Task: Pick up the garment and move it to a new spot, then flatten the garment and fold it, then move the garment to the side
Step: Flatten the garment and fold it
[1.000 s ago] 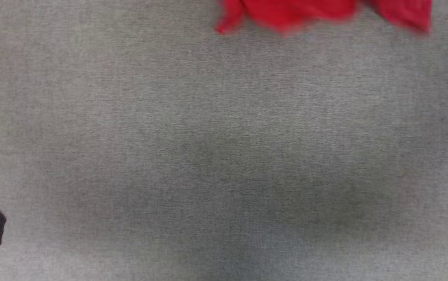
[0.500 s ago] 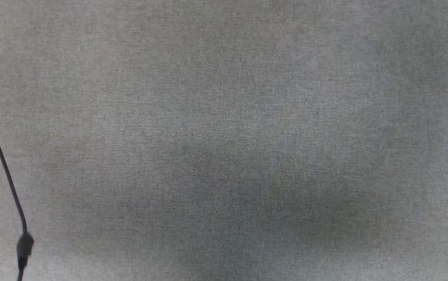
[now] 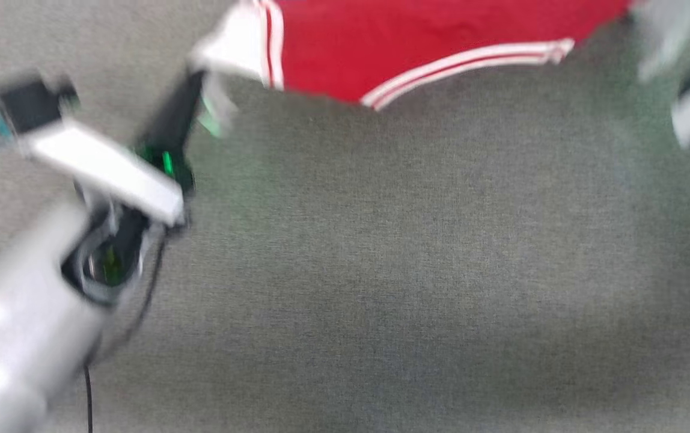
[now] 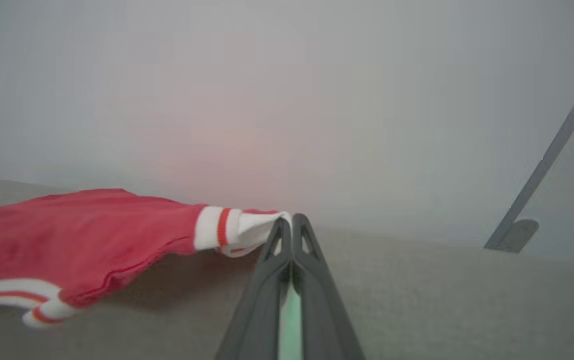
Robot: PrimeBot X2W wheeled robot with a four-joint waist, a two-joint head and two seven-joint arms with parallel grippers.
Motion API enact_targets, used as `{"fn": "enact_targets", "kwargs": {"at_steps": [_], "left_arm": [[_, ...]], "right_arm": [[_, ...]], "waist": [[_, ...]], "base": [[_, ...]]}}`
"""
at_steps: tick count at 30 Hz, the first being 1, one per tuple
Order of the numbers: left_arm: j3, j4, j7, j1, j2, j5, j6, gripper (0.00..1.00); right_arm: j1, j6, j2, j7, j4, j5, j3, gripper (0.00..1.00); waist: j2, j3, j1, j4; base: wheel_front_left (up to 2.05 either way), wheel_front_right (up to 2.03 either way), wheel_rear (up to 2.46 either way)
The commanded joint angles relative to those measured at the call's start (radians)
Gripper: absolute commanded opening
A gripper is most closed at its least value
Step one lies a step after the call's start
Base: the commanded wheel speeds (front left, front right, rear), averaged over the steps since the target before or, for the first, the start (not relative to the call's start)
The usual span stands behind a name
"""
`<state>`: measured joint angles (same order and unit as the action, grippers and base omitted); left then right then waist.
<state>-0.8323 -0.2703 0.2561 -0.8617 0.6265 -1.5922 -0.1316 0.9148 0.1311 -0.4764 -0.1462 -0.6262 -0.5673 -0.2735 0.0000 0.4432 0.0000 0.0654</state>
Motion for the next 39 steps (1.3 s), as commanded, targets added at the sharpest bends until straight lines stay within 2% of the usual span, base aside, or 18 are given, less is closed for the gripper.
{"fn": "enact_targets", "kwargs": {"at_steps": [1, 5, 10, 14, 17, 22, 27, 30, 34, 39], "left_arm": [[0.010, 0.036, 0.008, 0.064, 0.011, 0.015, 0.002, 0.00], [0.029, 0.121, 0.010, 0.230, 0.044, 0.039, 0.002, 0.00], [-0.005, 0.186, 0.010, 0.365, 0.090, 0.111, 0.002, 0.00], [-0.023, 0.232, 0.010, 0.437, 0.128, 0.149, 0.002, 0.00], [0.020, 0.259, 0.010, 0.514, 0.159, 0.162, 0.002, 0.00], [0.092, 0.338, 0.010, 0.669, 0.175, 0.193, 0.002, 0.00], [0.165, 0.411, 0.010, 0.822, 0.188, 0.219, 0.002, 0.00], [0.181, 0.445, 0.010, 0.872, 0.197, 0.242, 0.002, 0.00], [0.178, 0.456, 0.009, 0.869, 0.187, 0.251, 0.002, 0.00], [0.149, 0.416, -0.022, 0.819, 0.144, 0.255, 0.002, 0.00]], "right_arm": [[-0.095, -0.001, -0.030, 0.032, 0.065, -0.037, 0.014, 0.00], [-0.341, -0.001, -0.077, 0.140, 0.242, -0.111, 0.068, 0.00], [-0.620, -0.001, -0.104, 0.284, 0.459, -0.165, 0.157, 0.00], [-0.815, -0.001, -0.083, 0.393, 0.612, -0.180, 0.242, 0.00], [-0.939, -0.001, -0.041, 0.467, 0.719, -0.193, 0.298, 0.00], [-1.104, -0.001, 0.012, 0.573, 0.879, -0.210, 0.370, 0.00], [-1.204, -0.001, 0.052, 0.639, 1.008, -0.231, 0.445, 0.00], [-1.227, 0.000, 0.073, 0.669, 1.043, -0.225, 0.486, 0.00], [-1.226, 0.000, 0.085, 0.701, 1.042, -0.222, 0.497, 0.00], [-1.184, 0.000, 0.078, 0.746, 0.987, -0.196, 0.472, 0.00]], "waist": [[0.0000, -0.031, 0.0000, 0.007], [0.0000, -0.060, 0.0000, 0.006], [0.0000, -0.080, 0.0000, 0.011], [0.0000, -0.091, 0.0000, 0.005], [0.0000, -0.099, 0.0000, -0.002], [0.0000, -0.108, 0.0000, -0.010], [0.0000, -0.117, 0.0000, -0.015], [0.0000, -0.121, 0.0000, -0.012], [0.0000, -0.124, 0.0000, -0.007], [0.0000, -0.117, 0.0000, -0.007]], "base": [[0.00, 0.00, 0.00], [0.00, 0.00, 0.00], [0.00, 0.00, 0.00], [0.00, 0.00, 0.00], [0.00, 0.00, 0.00], [0.00, 0.00, 0.00], [0.00, 0.00, 0.00], [0.00, 0.00, 0.00], [0.00, 0.00, 0.00], [0.00, 0.00, 0.00]]}}
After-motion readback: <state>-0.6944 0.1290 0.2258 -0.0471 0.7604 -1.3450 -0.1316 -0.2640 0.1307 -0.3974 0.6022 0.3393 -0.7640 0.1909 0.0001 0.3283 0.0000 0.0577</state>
